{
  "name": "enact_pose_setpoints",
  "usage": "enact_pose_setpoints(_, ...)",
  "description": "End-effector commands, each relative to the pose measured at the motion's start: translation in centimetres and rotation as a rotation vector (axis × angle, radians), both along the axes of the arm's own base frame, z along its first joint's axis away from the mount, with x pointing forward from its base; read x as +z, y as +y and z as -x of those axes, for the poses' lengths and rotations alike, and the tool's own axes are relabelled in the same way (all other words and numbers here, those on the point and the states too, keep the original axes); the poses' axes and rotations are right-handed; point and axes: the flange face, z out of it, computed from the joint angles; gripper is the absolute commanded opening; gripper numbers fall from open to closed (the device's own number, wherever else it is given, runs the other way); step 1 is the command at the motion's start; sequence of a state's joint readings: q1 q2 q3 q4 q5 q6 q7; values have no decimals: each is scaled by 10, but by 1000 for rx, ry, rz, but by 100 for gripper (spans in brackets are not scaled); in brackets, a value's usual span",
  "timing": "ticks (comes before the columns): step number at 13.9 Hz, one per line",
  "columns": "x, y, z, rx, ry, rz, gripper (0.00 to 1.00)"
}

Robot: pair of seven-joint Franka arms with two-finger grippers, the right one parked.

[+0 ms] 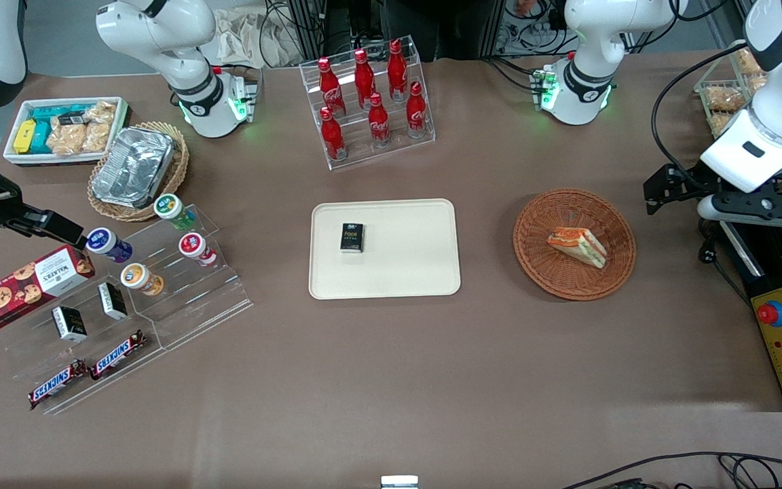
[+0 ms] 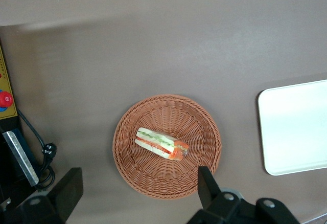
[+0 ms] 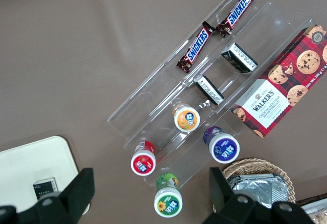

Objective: Place sandwich from basket to tray
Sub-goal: 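Move the left gripper toward the wrapped sandwich in the wicker basket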

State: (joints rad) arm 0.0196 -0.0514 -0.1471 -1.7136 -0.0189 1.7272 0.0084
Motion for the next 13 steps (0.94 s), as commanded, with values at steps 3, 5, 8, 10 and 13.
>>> enact_pose_setpoints(3, 4, 1, 6, 1, 1, 0, 100)
enact_pose_setpoints(5, 5, -1, 7, 9, 0, 5, 100)
enact_pose_setpoints(8, 6, -2, 8, 84, 0, 17, 100)
enact_pose_setpoints(10, 4, -18, 11, 233, 9, 27, 100)
enact_pose_setpoints(13, -5, -66, 17, 421, -15, -27, 100)
